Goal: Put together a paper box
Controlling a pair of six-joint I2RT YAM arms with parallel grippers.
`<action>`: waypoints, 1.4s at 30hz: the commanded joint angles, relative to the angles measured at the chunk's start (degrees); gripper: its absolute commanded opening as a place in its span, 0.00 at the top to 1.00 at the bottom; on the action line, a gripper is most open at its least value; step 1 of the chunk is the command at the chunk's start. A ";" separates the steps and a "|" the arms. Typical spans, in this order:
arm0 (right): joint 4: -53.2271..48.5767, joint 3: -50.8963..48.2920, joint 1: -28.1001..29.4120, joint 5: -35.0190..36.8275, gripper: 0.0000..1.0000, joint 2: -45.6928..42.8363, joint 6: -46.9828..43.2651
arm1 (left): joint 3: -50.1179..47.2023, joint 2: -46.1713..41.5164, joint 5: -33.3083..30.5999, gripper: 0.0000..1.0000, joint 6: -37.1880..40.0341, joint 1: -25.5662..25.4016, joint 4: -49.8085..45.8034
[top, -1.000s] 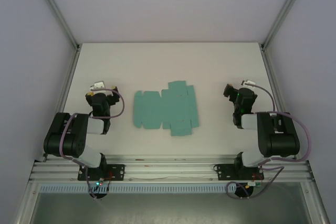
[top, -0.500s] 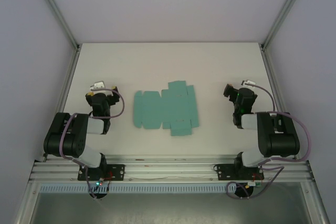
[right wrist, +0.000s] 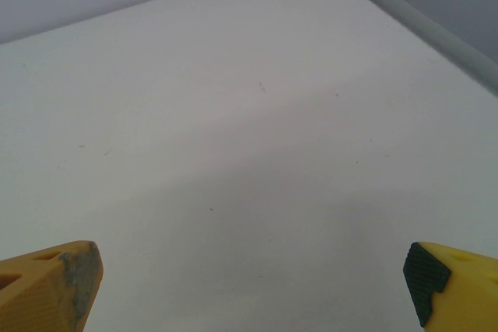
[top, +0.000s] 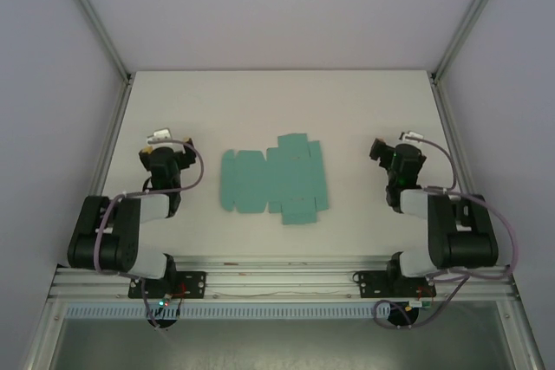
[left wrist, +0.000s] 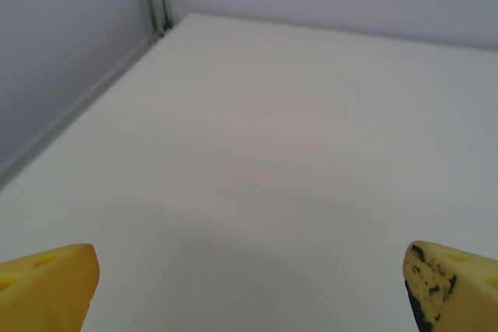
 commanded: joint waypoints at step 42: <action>-31.79 18.61 23.32 -24.54 0.51 20.65 27.03 | 8.65 3.30 43.51 0.12 -24.09 -11.92 -25.32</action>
